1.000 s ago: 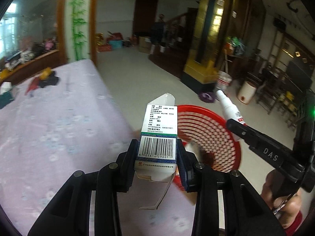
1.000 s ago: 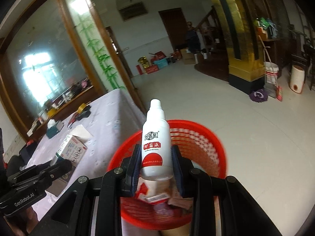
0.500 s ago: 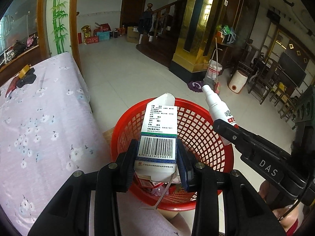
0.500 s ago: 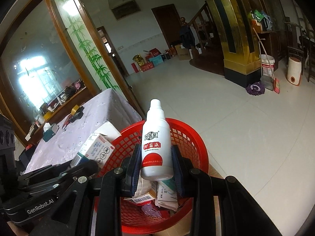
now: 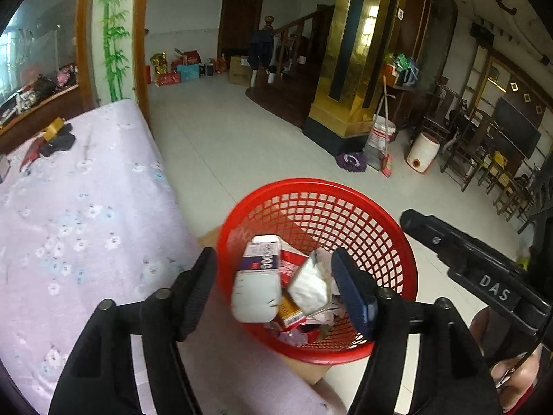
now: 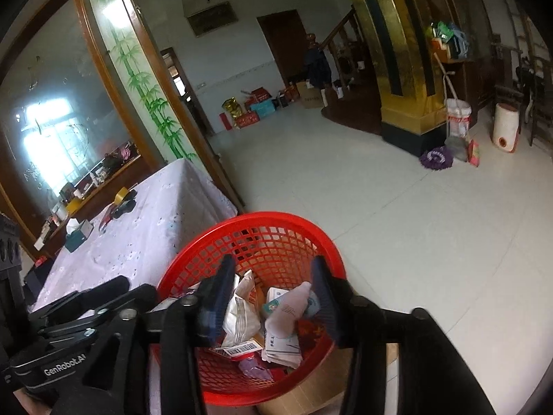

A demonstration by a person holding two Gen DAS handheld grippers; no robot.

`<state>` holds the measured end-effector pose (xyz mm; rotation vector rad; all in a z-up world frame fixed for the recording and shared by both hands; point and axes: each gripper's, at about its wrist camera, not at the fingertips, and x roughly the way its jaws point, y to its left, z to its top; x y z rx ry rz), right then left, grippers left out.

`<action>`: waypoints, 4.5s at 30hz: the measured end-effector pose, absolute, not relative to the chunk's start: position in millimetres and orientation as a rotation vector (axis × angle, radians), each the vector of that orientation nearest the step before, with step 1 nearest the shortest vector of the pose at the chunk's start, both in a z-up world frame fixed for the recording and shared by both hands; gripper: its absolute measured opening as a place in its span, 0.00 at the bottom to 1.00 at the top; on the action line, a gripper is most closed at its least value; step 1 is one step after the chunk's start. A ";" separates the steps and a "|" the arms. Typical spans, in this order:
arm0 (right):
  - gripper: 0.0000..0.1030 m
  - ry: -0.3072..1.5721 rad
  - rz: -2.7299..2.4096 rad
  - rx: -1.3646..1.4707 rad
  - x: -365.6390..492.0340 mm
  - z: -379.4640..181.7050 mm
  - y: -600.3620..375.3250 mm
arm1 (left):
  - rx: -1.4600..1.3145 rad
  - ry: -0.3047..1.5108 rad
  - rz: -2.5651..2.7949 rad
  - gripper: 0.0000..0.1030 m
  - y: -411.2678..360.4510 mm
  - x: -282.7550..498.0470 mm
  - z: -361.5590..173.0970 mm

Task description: Collect trash

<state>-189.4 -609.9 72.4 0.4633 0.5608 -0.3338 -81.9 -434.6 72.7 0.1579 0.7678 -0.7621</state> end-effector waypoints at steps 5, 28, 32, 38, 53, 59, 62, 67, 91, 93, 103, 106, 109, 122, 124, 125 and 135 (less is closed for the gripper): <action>0.80 0.546 -0.369 0.410 -197.7 83.9 -588.1 | 0.151 0.734 -0.720 0.71 -408.9 -88.8 77.8; 1.00 0.503 -0.564 0.051 -248.5 94.7 -422.1 | 0.205 0.549 -0.235 0.97 -211.4 -166.9 65.6; 1.00 0.520 -0.559 0.058 -243.2 91.7 -414.1 | 0.227 0.541 -0.166 0.97 -198.8 -171.7 64.3; 1.00 0.534 -0.566 0.038 -237.3 86.3 -405.2 | 0.217 0.526 -0.128 0.97 -195.4 -177.0 63.9; 1.00 0.549 -0.563 0.055 -242.4 81.4 -410.5 | 0.254 0.581 -0.170 0.97 -203.6 -179.0 54.2; 1.00 0.552 -0.561 0.047 -242.1 80.1 -411.1 | 0.257 0.579 -0.192 0.97 -206.7 -182.1 53.0; 1.00 0.554 -0.556 0.050 -241.6 79.3 -410.5 | 0.255 0.580 -0.194 0.97 -206.5 -182.9 53.3; 1.00 0.557 -0.550 0.045 -239.4 78.1 -407.9 | 0.254 0.581 -0.193 0.97 -206.4 -183.1 53.3; 1.00 0.561 -0.544 0.035 -236.1 76.0 -404.4 | 0.244 0.587 -0.196 0.97 -205.1 -183.2 52.1; 1.00 0.561 -0.545 0.032 -236.0 76.0 -404.2 | 0.245 0.588 -0.195 0.97 -205.0 -183.1 52.0; 1.00 0.562 -0.540 0.029 -233.4 76.0 -401.8 | 0.243 0.588 -0.195 0.97 -204.3 -182.8 52.3; 1.00 0.563 -0.537 0.030 -231.8 74.7 -401.3 | 0.244 0.588 -0.196 0.97 -204.2 -182.8 52.4; 1.00 0.563 -0.536 0.030 -231.1 74.2 -400.9 | 0.243 0.588 -0.196 0.97 -204.0 -182.6 52.6; 1.00 0.568 -0.533 0.031 -231.7 73.3 -400.5 | 0.241 0.591 -0.199 0.97 -204.7 -182.7 49.8; 1.00 0.572 -0.530 0.032 -232.2 72.6 -400.7 | 0.239 0.592 -0.198 0.97 -204.5 -182.7 49.8; 1.00 0.574 -0.529 0.033 -231.9 72.3 -400.6 | 0.235 0.595 -0.198 0.97 -204.3 -182.6 48.5; 1.00 0.653 -0.281 0.032 -187.1 75.4 -364.2 | 0.130 0.711 -0.040 0.97 -135.3 -138.7 43.7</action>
